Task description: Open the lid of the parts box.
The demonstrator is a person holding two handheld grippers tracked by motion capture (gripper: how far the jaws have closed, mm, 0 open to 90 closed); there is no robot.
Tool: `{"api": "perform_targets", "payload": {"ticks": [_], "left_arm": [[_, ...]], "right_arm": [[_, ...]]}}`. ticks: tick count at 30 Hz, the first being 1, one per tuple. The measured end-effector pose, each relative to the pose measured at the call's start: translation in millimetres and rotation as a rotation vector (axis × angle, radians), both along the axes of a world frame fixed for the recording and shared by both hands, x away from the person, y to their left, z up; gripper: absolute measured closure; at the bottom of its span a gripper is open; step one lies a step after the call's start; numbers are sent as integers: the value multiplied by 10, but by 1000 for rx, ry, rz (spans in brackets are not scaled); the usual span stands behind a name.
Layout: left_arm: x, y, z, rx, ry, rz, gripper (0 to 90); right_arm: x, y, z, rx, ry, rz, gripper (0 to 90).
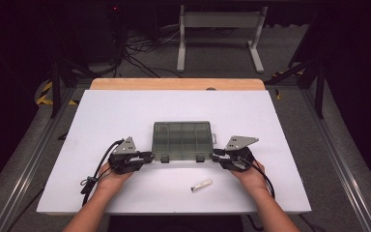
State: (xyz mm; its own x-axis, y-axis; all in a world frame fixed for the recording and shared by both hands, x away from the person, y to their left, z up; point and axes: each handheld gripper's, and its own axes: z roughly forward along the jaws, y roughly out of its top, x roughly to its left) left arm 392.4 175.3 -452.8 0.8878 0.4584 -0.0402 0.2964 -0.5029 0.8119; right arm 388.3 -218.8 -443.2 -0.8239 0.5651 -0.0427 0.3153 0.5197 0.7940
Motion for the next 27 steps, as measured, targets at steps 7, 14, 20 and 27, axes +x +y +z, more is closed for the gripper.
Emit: {"api": "perform_targets", "payload": {"ticks": [7,14,20,27], "left_arm": [[-29,16,50,-57,-25,-16,891],[-3,14,62,-117,-40,-6,892],[20,14,61,-183,-37,12,892],[47,17,49,-236,-42,54,892]], "right_arm": [[-33,-8,63,40,-22,10,814],[-37,-11,111,93,-47,0,865],[-10,-14,128,142,-60,-17,891],[23,-9,125,188,-62,-40,900]]}}
